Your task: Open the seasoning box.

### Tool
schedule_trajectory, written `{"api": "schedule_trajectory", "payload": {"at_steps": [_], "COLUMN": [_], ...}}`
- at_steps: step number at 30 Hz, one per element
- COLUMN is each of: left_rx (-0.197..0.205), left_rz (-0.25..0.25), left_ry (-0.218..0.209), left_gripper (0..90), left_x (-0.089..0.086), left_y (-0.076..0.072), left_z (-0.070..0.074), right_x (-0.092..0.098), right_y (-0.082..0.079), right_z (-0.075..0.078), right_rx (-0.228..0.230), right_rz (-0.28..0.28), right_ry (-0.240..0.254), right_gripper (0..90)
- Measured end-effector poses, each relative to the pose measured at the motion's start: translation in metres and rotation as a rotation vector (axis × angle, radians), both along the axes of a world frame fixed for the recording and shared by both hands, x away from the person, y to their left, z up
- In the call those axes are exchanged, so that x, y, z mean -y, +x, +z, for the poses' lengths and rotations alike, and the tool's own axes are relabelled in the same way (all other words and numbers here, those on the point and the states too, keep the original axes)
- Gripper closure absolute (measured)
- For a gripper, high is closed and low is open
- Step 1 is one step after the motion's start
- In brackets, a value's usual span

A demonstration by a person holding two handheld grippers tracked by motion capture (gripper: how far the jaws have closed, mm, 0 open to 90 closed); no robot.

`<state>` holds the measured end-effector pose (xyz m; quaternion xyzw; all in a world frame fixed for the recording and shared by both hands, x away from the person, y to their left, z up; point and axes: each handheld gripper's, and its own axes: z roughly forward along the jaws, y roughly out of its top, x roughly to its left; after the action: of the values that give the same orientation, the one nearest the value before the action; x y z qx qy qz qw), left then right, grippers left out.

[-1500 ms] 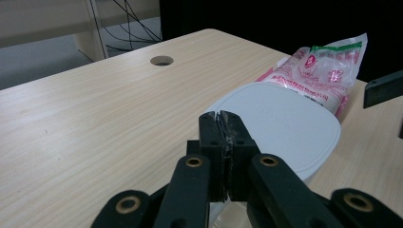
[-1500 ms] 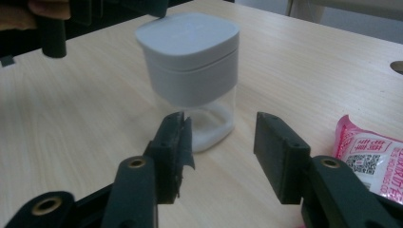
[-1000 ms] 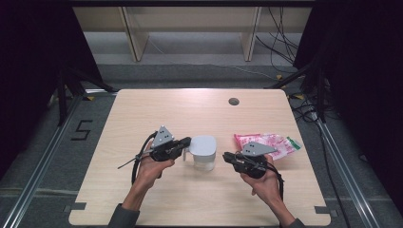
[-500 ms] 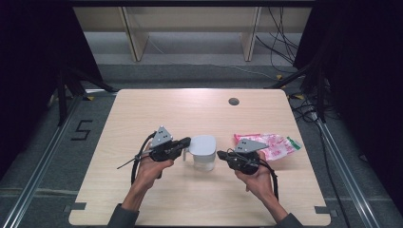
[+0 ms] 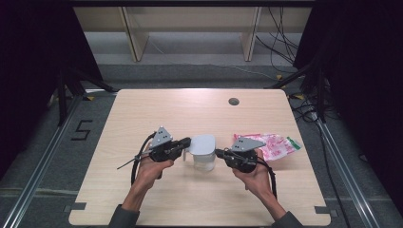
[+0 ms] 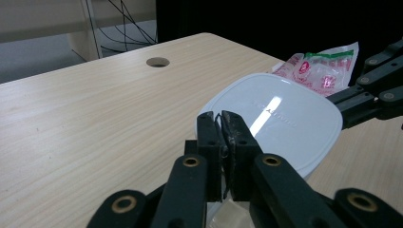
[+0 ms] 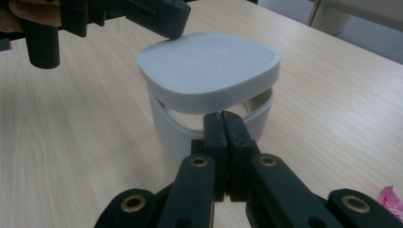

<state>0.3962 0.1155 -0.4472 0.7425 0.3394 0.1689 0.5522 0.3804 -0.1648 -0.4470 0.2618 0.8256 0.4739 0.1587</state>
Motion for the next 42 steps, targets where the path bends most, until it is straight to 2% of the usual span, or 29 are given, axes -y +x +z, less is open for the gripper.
{"api": "schedule_trajectory", "payload": {"at_steps": [2,5,7,8,9,10,11,12,13,14,15,16,18,20,21,24,28,29,30,31,32,34,35,36,37,38,39,41,42], "left_rx": [-0.007,0.011,0.028,0.028,0.056,0.058,0.056,0.056,0.063,0.059,0.061,0.058,0.066,0.046,0.046,0.045,0.031,0.024,0.018,0.018,0.023,0.021,0.025,0.024,0.014,0.027,0.013,0.016,0.016], "left_rz": [0.001,-0.002,0.015,0.015,0.037,0.031,0.027,0.027,0.049,0.051,0.051,0.069,0.069,0.106,0.106,0.103,0.13,0.135,0.132,0.132,0.125,0.135,0.137,0.152,0.174,0.165,0.18,0.183,0.183], "left_ry": [-0.008,-0.005,0.055,0.055,0.082,0.079,0.073,0.073,0.05,0.028,0.042,0.042,0.046,0.03,0.03,0.035,0.051,0.049,0.018,0.018,0.023,0.037,0.044,0.051,0.036,0.049,0.039,0.034,0.034], "left_gripper": [78.5,69.1,63.7,60.7,58.9,56.9,54.6,53.7,53.7,54.3,53.0,52.1,49.6,46.5,45.1,41.8,37.2,36.7,36.4,35.8,35.8,33.8,32.2,30.4,29.2,28.6,27.6,26.5,26.3], "left_x": [-0.003,-0.007,-0.009,-0.009,-0.012,-0.013,-0.014,-0.014,-0.016,-0.015,-0.014,-0.014,-0.015,-0.015,-0.015,-0.014,-0.013,-0.013,-0.014,-0.014,-0.015,-0.013,-0.011,-0.01,-0.008,-0.008,-0.006,-0.005,-0.005], "left_y": [0.001,-0.002,-0.004,-0.004,-0.01,-0.014,-0.019,-0.019,-0.024,-0.028,-0.037,-0.042,-0.048,-0.053,-0.053,-0.063,-0.067,-0.069,-0.071,-0.071,-0.071,-0.075,-0.075,-0.076,-0.077,-0.077,-0.079,-0.081,-0.081], "left_z": [0.0,0.002,0.008,0.008,0.017,0.02,0.021,0.021,0.021,0.018,0.013,0.011,0.006,0.001,0.001,-0.009,-0.015,-0.016,-0.019,-0.019,-0.019,-0.024,-0.025,-0.027,-0.029,-0.03,-0.031,-0.033,-0.033], "right_x": [-0.001,-0.003,-0.006,-0.006,-0.006,-0.008,-0.009,-0.011,-0.011,-0.011,-0.014,-0.015,-0.019,-0.023,-0.025,-0.029,-0.033,-0.036,-0.037,-0.037,-0.039,-0.042,-0.044,-0.045,-0.047,-0.049,-0.051,-0.055,-0.055], "right_y": [0.001,0.002,0.0,0.0,0.003,0.003,0.003,0.003,0.003,0.004,0.004,0.005,0.005,0.005,0.005,0.006,0.007,0.006,0.005,0.005,0.006,0.006,0.007,0.006,0.008,0.007,0.007,0.008,0.008], "right_z": [0.003,0.007,0.01,0.01,0.013,0.014,0.016,0.017,0.017,0.018,0.02,0.02,0.022,0.024,0.025,0.027,0.029,0.032,0.032,0.032,0.032,0.034,0.034,0.035,0.036,0.037,0.038,0.04,0.04], "right_rx": [0.028,0.03,0.005,0.005,0.046,0.047,0.024,0.027,0.027,0.035,0.036,0.038,0.049,0.052,0.033,0.06,0.076,0.049,0.064,0.064,0.078,0.057,0.075,0.06,0.09,0.075,0.076,0.108,0.108], "right_rz": [0.008,0.015,0.005,0.005,0.019,0.01,0.025,0.008,0.008,0.023,0.018,0.019,0.024,0.026,0.041,0.038,0.037,0.047,0.04,0.04,0.037,0.051,0.051,0.041,0.054,0.055,0.051,0.066,0.066], "right_ry": [-0.007,0.005,0.017,0.017,0.009,0.027,0.019,0.033,0.033,0.015,0.012,0.011,0.016,0.024,0.02,0.023,0.019,0.022,0.031,0.031,0.039,0.04,0.041,0.042,0.035,0.029,0.026,0.023,0.023], "right_gripper": [90.0,90.0,90.0,90.0,90.0,90.0,90.0,90.0,90.0,90.0,90.0,90.0,90.0,90.0,90.0,90.0,90.0,90.0,90.0,90.0,90.0,90.0,90.0,90.0,90.0,90.0,90.0,90.0,90.0]}}
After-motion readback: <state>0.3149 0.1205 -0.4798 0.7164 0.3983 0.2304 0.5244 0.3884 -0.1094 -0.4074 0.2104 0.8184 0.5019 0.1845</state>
